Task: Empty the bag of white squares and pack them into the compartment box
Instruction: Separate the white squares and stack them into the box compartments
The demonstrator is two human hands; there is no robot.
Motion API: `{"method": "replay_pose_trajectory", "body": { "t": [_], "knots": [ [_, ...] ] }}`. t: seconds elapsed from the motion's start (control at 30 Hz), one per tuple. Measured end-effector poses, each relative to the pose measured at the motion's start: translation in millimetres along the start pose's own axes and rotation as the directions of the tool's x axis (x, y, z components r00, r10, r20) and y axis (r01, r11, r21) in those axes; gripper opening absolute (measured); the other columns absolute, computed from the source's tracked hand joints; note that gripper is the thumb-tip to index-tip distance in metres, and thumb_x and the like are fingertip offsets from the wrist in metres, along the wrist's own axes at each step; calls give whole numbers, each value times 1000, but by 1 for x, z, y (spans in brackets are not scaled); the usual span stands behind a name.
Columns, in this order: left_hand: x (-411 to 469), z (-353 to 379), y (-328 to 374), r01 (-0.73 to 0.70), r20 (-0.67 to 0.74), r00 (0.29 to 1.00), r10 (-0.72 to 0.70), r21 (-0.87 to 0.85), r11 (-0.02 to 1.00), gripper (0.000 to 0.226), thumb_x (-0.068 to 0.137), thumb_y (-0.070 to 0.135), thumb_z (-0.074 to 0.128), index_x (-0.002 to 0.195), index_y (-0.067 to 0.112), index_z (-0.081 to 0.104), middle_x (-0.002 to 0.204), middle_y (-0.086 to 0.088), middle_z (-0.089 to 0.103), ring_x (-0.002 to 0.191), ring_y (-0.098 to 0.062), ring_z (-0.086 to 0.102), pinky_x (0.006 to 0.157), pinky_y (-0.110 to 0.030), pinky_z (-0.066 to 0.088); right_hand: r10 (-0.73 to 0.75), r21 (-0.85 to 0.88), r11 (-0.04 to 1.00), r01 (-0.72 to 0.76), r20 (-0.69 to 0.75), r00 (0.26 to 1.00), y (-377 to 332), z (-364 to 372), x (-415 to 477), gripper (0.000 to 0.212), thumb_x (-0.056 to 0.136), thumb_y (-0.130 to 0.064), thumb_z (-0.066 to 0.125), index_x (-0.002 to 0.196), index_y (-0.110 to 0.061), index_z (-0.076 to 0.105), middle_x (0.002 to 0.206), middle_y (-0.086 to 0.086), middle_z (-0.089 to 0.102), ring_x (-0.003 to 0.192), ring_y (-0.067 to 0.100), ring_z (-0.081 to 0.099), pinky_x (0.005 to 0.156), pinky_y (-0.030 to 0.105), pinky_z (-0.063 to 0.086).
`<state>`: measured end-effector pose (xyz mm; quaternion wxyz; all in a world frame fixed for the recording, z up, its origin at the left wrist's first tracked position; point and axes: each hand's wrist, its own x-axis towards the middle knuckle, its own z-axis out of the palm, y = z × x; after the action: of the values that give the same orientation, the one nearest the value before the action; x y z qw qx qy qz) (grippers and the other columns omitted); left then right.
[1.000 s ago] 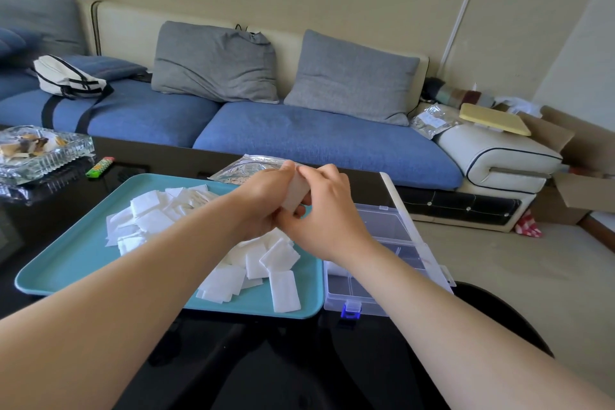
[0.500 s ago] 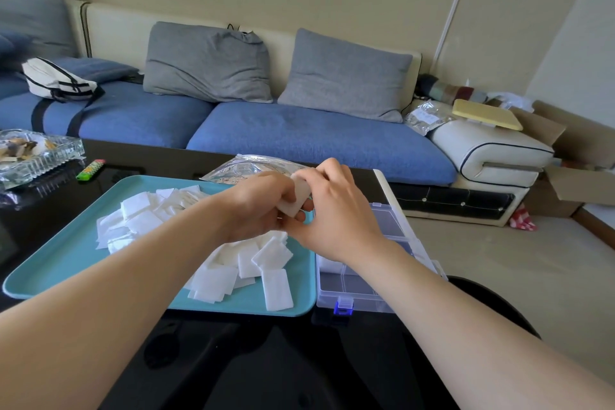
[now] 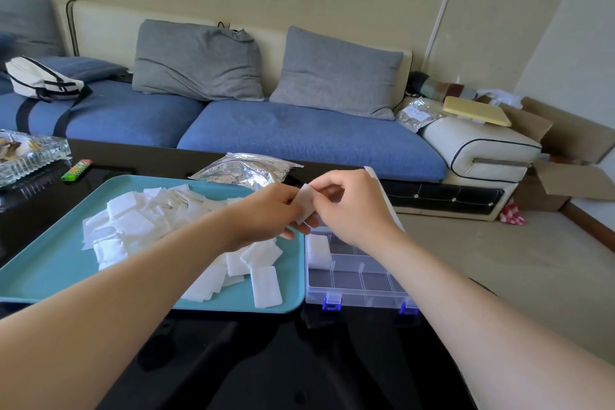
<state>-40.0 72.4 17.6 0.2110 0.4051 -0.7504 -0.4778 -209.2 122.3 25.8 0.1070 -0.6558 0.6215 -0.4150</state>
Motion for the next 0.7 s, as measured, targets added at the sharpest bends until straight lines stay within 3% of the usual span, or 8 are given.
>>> {"method": "replay_pose_trajectory", "body": {
  "t": [0.03,0.1,0.23,0.33,0.47,0.6,0.7],
  "knots": [
    [1,3,0,-8,-4,1000,8,45,999,27,109,19,44,109,14,71,102,6,78,98,-13,75,90,-38,59,37,5,999,-37,-22,999,2,-3,0,15,91,-11,71,92,-21,83,81,-12,77,76,0,69,73,-2,43],
    [4,7,-3,-17,-22,1000,21,175,984,21,105,18,50,114,14,69,107,2,77,98,-15,74,92,-42,58,130,-8,991,-130,-49,990,10,-8,1,19,94,-10,68,92,-23,82,83,-13,74,79,2,67,71,-1,41],
    [5,9,-14,-57,-5,998,70,522,851,27,100,28,60,127,23,66,113,8,70,100,-14,62,90,-31,50,320,-105,943,-314,36,947,31,-14,0,28,97,-7,59,93,-29,78,96,-6,73,91,15,69,75,33,63],
    [-1,9,-19,-181,97,983,158,686,704,25,99,40,63,122,30,67,116,11,64,98,-11,53,92,-32,47,374,-139,923,-359,105,922,42,-14,-1,27,100,-6,61,95,-29,75,102,-1,69,90,22,72,75,43,67],
    [-4,10,-18,-249,152,967,205,731,635,29,101,44,61,128,33,64,128,11,54,97,-6,46,86,-24,35,359,-236,917,-321,141,923,46,-9,-1,23,102,-11,61,99,-28,76,98,2,70,72,20,74,72,41,67],
    [-2,10,-19,-256,173,966,193,746,615,35,102,45,59,134,32,61,139,10,54,101,-5,45,89,-22,33,341,-275,913,-302,105,934,42,-4,2,27,103,-9,57,102,-24,79,107,2,70,88,19,67,79,37,63],
    [-2,9,-20,-238,154,970,187,753,613,42,101,48,59,140,31,57,145,10,53,115,-10,53,90,-21,33,363,-188,923,-335,142,921,36,2,4,27,102,-8,57,101,-22,80,109,2,69,92,22,69,81,42,65]
  ]
}}
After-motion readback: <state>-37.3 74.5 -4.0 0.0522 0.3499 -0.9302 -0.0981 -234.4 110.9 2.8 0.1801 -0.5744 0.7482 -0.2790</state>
